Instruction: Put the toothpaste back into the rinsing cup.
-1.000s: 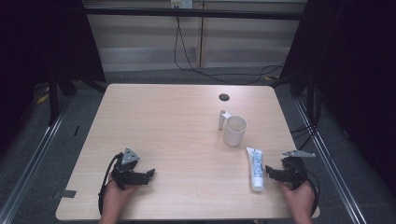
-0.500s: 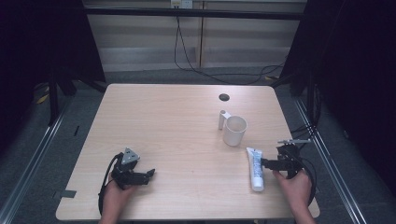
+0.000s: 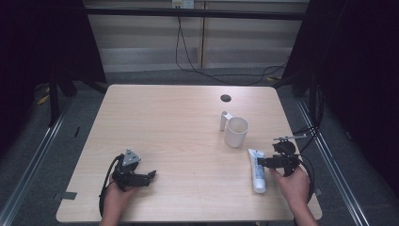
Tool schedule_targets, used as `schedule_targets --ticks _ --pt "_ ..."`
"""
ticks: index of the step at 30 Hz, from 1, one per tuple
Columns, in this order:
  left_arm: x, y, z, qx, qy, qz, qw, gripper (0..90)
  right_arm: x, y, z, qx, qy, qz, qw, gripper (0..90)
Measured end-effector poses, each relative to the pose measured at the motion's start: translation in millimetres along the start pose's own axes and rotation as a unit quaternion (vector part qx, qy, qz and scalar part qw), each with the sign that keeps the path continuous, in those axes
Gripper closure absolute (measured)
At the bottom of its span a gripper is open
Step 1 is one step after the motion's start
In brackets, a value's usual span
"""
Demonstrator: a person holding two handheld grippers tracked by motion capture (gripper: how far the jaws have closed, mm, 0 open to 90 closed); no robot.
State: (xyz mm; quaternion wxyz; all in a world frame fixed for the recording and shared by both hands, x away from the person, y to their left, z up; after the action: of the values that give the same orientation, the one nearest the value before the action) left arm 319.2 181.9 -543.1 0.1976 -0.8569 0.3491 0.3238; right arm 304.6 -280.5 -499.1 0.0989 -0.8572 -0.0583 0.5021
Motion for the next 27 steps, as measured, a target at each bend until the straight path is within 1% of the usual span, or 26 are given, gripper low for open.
schedule_targets --ticks 4,6,9,11,12,14,17,22,24,27 --pt "0.0 0.0 0.0 0.0 0.0 0.0 1.0 14.6 2.3 -5.7 -0.5 -0.004 -0.01 -0.003 0.9999 30.9" --pt "0.0 0.1 0.0 0.0 0.0 0.0 1.0 14.6 4.4 -7.5 0.4 -0.007 -0.014 0.001 0.9999 31.5" --pt "0.0 0.0 0.0 0.0 0.0 0.0 1.0 14.6 7.2 -9.8 1.9 -0.004 -0.021 -0.002 0.9998 31.4" --pt "0.0 0.0 0.0 0.0 0.0 0.0 1.0 14.6 9.0 -10.7 1.0 -0.004 -0.019 -0.003 0.9998 31.6" --pt "0.0 0.0 0.0 0.0 0.0 0.0 1.0 14.6 9.4 -11.8 0.9 0.002 -0.024 -0.004 0.9997 32.0" --pt "0.0 0.0 0.0 0.0 0.0 0.0 1.0 14.6 11.2 -13.8 -0.4 0.004 -0.025 -0.005 0.9997 33.3" --pt "0.0 0.0 0.0 0.0 0.0 0.0 1.0 14.6 14.5 -15.2 -0.6 0.009 -0.033 -0.002 0.9994 34.7" --pt "0.0 0.0 0.0 0.0 0.0 0.0 1.0 14.6 20.8 -16.9 0.2 0.017 -0.039 0.0 0.9991 36.2" --pt "0.0 0.0 0.0 0.0 0.0 0.0 1.0 14.6 22.9 -16.9 0.5 0.014 -0.038 0.006 0.9992 36.0" --pt "0.0 0.0 0.0 0.0 0.0 0.0 1.0 14.6 26.2 -16.2 0.5 0.015 -0.038 0.011 0.9991 37.0"
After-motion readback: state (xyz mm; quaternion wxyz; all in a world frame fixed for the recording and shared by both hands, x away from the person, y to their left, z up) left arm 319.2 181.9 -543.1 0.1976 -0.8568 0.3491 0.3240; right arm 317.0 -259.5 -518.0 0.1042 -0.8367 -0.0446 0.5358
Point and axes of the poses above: each handheld gripper's, and its own axes: x roughly forward along the jaws, z roughly out of its underside, y roughly to its right, the point moved 5 cm from there along x, roughly forward along the jaws, and after that the axes turned 10 degrees about x, right-handed, at the moved point
